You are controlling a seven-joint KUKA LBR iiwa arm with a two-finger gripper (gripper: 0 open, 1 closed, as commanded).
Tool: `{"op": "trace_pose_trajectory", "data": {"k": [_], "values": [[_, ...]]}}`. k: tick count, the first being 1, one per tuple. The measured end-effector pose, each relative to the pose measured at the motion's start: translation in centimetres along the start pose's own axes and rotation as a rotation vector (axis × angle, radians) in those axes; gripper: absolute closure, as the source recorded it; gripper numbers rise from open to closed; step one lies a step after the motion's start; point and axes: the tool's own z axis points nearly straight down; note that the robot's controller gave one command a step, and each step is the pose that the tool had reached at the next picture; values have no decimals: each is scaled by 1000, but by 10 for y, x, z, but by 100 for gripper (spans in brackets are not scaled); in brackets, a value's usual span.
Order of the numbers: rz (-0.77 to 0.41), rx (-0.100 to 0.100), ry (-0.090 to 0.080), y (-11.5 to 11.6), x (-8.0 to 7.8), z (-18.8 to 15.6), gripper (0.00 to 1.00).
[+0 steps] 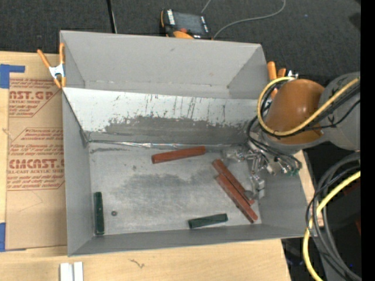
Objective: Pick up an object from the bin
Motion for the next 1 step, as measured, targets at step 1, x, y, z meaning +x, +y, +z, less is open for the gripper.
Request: {"op": "trace_pose_trajectory", "data": {"k": [1], "values": [[113, 2, -8, 51, -8, -68, 0]]}}
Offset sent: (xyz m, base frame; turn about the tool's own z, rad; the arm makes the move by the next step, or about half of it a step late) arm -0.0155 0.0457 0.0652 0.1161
